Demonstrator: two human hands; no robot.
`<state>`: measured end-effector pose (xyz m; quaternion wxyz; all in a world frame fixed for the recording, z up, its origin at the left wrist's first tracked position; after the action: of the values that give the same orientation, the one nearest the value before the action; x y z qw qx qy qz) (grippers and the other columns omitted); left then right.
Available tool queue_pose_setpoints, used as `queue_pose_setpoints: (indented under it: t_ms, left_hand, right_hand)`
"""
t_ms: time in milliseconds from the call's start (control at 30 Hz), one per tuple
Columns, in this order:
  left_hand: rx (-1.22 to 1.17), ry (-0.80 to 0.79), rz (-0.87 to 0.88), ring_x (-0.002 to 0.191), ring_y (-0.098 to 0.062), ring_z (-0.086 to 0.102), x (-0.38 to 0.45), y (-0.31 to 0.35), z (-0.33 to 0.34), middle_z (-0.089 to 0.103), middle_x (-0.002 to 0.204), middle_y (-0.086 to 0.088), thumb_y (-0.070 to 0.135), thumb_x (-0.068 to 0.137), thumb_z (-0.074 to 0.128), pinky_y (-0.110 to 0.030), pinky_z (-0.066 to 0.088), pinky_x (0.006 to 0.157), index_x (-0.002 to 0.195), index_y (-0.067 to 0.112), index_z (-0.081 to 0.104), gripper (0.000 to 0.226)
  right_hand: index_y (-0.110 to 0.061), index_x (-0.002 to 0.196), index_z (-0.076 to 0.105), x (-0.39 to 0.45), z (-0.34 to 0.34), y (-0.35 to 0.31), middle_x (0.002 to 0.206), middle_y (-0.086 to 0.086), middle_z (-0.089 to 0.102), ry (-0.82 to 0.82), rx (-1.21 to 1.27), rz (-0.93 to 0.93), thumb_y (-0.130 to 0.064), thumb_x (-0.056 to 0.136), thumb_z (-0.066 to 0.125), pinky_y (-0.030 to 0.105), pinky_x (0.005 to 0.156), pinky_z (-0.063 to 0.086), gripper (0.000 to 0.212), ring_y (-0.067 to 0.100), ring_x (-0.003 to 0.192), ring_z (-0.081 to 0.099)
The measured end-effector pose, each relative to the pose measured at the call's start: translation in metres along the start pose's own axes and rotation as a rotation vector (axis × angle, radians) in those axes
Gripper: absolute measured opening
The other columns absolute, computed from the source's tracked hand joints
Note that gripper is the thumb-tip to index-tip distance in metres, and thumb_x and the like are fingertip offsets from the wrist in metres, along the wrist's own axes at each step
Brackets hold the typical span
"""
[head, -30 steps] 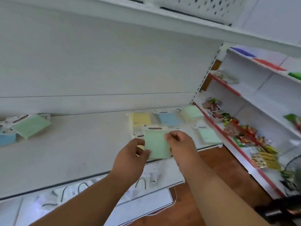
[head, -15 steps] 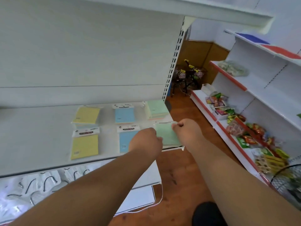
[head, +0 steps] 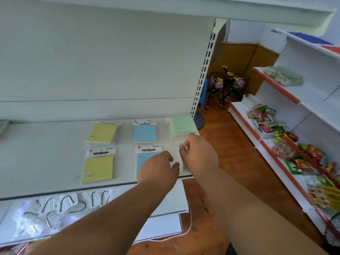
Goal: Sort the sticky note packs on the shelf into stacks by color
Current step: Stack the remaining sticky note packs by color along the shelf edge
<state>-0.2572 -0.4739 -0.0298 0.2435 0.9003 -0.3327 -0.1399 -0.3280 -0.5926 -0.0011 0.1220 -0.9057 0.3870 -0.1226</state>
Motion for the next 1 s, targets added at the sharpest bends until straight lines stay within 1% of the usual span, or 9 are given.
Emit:
queue_pose_setpoints:
  t_ms: [233, 433, 533, 633, 767, 833, 867, 933, 1000]
  left_hand:
    - [-0.09, 0.088, -0.133, 0.074, -0.013, 0.063, -0.02, -0.104, -0.074, 0.066, 0.076, 0.012, 0.043, 0.09, 0.052, -0.027, 0.048, 0.067, 0.1, 0.033, 0.061, 0.017]
    - [-0.133, 0.238, -0.31, 0.072, -0.011, 0.062, -0.032, -0.243, -0.16, 0.063, 0.069, 0.013, 0.04, 0.089, 0.053, -0.025, 0.048, 0.064, 0.095, 0.031, 0.063, 0.015]
    - [-0.126, 0.253, -0.366, 0.076, -0.013, 0.062, -0.027, -0.32, -0.199, 0.065, 0.074, 0.013, 0.039, 0.089, 0.053, -0.027, 0.047, 0.067, 0.099, 0.031, 0.062, 0.016]
    - [-0.113, 0.272, -0.384, 0.087, -0.017, 0.062, -0.016, -0.389, -0.24, 0.066, 0.092, 0.01, 0.038, 0.089, 0.055, -0.028, 0.046, 0.074, 0.109, 0.028, 0.061, 0.024]
    - [-0.139, 0.262, -0.399, 0.104, -0.018, 0.06, 0.0, -0.458, -0.28, 0.059, 0.119, 0.004, 0.035, 0.089, 0.058, -0.026, 0.042, 0.085, 0.123, 0.022, 0.057, 0.036]
    - [-0.294, 0.191, -0.454, 0.1, -0.021, 0.064, 0.009, -0.483, -0.287, 0.061, 0.121, 0.003, 0.032, 0.089, 0.06, -0.03, 0.049, 0.087, 0.13, 0.02, 0.054, 0.043]
    - [-0.452, 0.15, -0.504, 0.088, -0.023, 0.067, 0.014, -0.493, -0.287, 0.062, 0.116, 0.002, 0.028, 0.089, 0.06, -0.034, 0.054, 0.082, 0.133, 0.018, 0.051, 0.046]
    - [-0.757, 0.059, -0.574, 0.064, -0.023, 0.065, 0.024, -0.501, -0.286, 0.063, 0.111, -0.005, 0.018, 0.092, 0.059, -0.034, 0.057, 0.067, 0.136, 0.014, 0.049, 0.045]
    - [-0.938, 0.003, -0.596, 0.059, -0.024, 0.063, 0.034, -0.502, -0.288, 0.064, 0.104, -0.015, 0.01, 0.094, 0.057, -0.038, 0.058, 0.069, 0.121, 0.011, 0.056, 0.027]
  right_hand:
    - [-0.021, 0.087, 0.052, 0.003, 0.023, -0.119, 0.088, -0.002, 0.06, 0.015, 0.192, -0.174, -0.036, 0.091, 0.053, 0.031, 0.062, 0.042, 0.016, 0.021, 0.076, 0.057]
    - [-0.022, 0.084, 0.055, -0.005, 0.063, -0.271, 0.083, -0.006, 0.061, -0.032, 0.273, -0.337, -0.037, 0.088, 0.055, 0.032, 0.064, 0.048, 0.016, 0.018, 0.075, 0.057]
    - [-0.022, 0.084, 0.057, -0.009, 0.102, -0.352, 0.084, -0.007, 0.063, -0.091, 0.324, -0.357, -0.038, 0.087, 0.057, 0.032, 0.067, 0.049, 0.016, 0.017, 0.076, 0.058]
    - [-0.02, 0.085, 0.06, -0.011, 0.15, -0.424, 0.087, -0.006, 0.065, -0.213, 0.416, -0.299, -0.037, 0.087, 0.059, 0.03, 0.071, 0.048, 0.017, 0.017, 0.08, 0.059]
    - [-0.017, 0.106, 0.062, -0.005, 0.2, -0.5, 0.112, 0.002, 0.061, -0.324, 0.394, -0.29, -0.034, 0.089, 0.058, 0.028, 0.082, 0.044, 0.024, 0.022, 0.101, 0.06]
    - [-0.016, 0.128, 0.054, 0.004, 0.216, -0.523, 0.133, 0.005, 0.051, -0.364, 0.354, -0.246, -0.034, 0.09, 0.057, 0.03, 0.092, 0.043, 0.042, 0.025, 0.116, 0.056]
    - [-0.017, 0.134, 0.05, 0.01, 0.224, -0.532, 0.138, 0.005, 0.046, -0.391, 0.331, -0.218, -0.034, 0.09, 0.056, 0.031, 0.093, 0.043, 0.047, 0.026, 0.12, 0.054]
    - [-0.021, 0.131, 0.052, 0.024, 0.237, -0.544, 0.132, 0.006, 0.051, -0.448, 0.305, -0.181, -0.032, 0.088, 0.057, 0.028, 0.083, 0.045, 0.045, 0.029, 0.112, 0.058]
    - [-0.024, 0.119, 0.06, 0.032, 0.247, -0.55, 0.114, 0.004, 0.065, -0.505, 0.345, -0.15, -0.028, 0.087, 0.057, 0.031, 0.076, 0.051, 0.033, 0.029, 0.092, 0.066]
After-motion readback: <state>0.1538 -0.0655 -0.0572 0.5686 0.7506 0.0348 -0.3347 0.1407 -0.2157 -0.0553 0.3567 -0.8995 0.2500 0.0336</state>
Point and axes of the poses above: each hand's wrist, its own x-axis towards the middle knuckle, its own z-axis out of the palm, y = z × x, the point moved 8 cm from there along x, towards the middle knuckle
